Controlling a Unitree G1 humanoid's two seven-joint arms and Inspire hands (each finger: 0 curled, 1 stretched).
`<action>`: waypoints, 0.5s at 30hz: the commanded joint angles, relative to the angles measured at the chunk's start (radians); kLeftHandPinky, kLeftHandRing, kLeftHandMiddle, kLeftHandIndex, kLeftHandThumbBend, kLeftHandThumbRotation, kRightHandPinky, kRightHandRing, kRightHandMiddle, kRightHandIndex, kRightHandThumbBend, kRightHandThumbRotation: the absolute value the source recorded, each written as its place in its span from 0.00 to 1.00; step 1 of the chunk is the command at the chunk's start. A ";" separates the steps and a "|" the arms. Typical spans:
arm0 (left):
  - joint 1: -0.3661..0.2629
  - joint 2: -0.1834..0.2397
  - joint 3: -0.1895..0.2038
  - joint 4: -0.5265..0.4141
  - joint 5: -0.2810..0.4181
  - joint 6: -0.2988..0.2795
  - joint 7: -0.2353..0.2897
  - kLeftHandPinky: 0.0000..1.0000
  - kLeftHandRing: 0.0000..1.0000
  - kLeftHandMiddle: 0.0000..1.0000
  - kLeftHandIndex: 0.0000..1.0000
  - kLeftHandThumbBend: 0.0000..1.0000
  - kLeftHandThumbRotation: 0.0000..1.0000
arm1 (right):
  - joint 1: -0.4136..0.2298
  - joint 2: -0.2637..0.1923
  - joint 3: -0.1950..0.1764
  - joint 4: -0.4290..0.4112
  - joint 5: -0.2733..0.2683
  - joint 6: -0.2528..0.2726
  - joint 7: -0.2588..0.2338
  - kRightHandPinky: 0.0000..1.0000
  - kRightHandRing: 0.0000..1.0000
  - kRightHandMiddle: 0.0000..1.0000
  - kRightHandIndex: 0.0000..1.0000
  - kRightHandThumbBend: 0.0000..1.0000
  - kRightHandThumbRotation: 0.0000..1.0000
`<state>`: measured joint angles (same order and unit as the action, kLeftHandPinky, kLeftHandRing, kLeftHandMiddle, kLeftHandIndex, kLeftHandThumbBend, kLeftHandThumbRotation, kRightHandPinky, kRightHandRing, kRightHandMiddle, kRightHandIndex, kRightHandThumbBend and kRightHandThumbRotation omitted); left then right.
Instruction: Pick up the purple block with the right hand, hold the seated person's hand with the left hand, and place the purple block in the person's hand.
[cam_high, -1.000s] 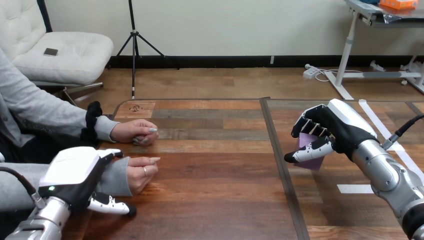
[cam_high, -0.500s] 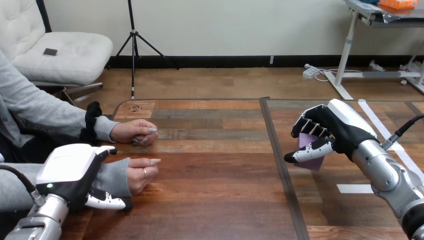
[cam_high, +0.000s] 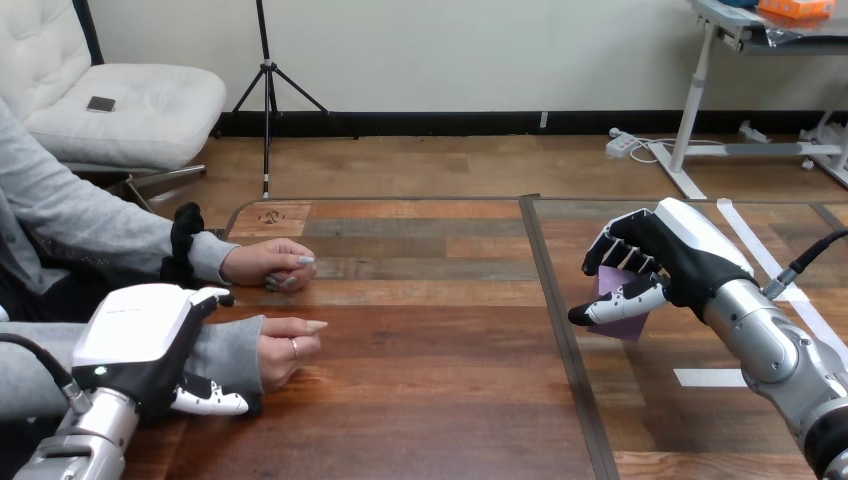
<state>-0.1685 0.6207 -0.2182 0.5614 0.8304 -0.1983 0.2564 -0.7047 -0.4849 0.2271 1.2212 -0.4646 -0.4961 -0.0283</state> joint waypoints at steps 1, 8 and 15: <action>-0.057 0.020 -0.022 0.027 0.010 0.006 0.021 0.70 0.78 0.80 0.79 0.99 0.32 | -0.053 -0.007 -0.016 -0.019 0.024 -0.011 -0.003 0.41 0.44 0.47 0.47 0.81 0.00; -0.060 0.022 -0.030 0.026 0.005 0.005 0.013 0.69 0.76 0.78 0.77 0.97 0.27 | -0.051 -0.007 -0.018 -0.018 0.027 -0.015 -0.004 0.41 0.44 0.47 0.47 0.81 0.00; -0.065 0.023 -0.033 0.037 -0.002 -0.006 0.011 0.68 0.74 0.76 0.76 0.96 0.25 | -0.051 -0.008 -0.017 -0.021 0.027 -0.008 -0.005 0.41 0.44 0.47 0.46 0.81 0.00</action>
<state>-0.1833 0.6206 -0.2298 0.5649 0.8294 -0.2032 0.2708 -0.7047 -0.4849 0.2271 1.2212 -0.4608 -0.4962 -0.0260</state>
